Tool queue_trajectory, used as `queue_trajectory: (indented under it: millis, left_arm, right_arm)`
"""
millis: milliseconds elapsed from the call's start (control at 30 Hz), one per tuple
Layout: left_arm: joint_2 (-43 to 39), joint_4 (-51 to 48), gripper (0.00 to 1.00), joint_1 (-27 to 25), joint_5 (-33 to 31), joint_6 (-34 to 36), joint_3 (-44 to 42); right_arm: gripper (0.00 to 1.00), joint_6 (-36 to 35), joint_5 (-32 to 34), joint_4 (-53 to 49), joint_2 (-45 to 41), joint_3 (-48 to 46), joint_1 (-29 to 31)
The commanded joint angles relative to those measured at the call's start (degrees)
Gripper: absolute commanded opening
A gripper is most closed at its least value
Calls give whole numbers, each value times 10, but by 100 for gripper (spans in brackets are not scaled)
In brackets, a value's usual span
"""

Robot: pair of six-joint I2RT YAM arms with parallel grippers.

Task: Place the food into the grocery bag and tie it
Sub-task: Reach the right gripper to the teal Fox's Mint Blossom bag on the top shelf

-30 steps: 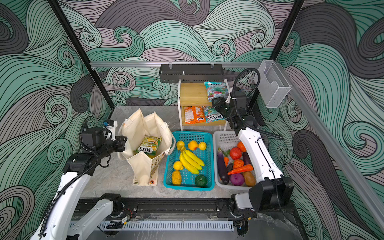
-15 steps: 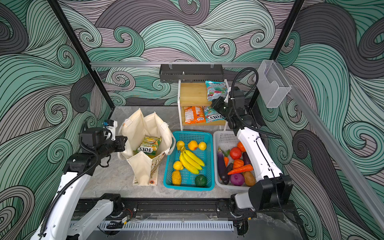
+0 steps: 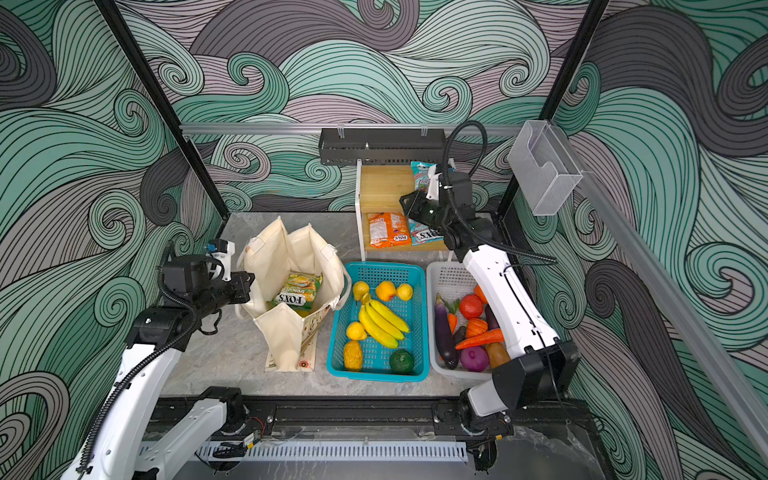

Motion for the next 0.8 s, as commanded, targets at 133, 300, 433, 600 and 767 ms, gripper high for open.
queue_trajectory:
  millis: [133, 300, 433, 600, 767]
  left_arm:
    - [-8, 3, 0, 5, 8, 1, -1]
    - [-7, 5, 0, 5, 14, 1, -1]
    - [-4, 5, 0, 5, 13, 1, -1]
    - [1, 3, 0, 6, 14, 3, -1]
    - [3, 3, 0, 6, 13, 4, -1]
  right_arm:
    - [74, -139, 67, -47, 16, 40, -22]
    - [82, -170, 100, -62, 33, 75, -30]
    - [84, -201, 126, -69, 56, 97, -34]
    - [83, -229, 136, -71, 84, 128, -40]
    - [83, -259, 181, -71, 100, 150, -42]
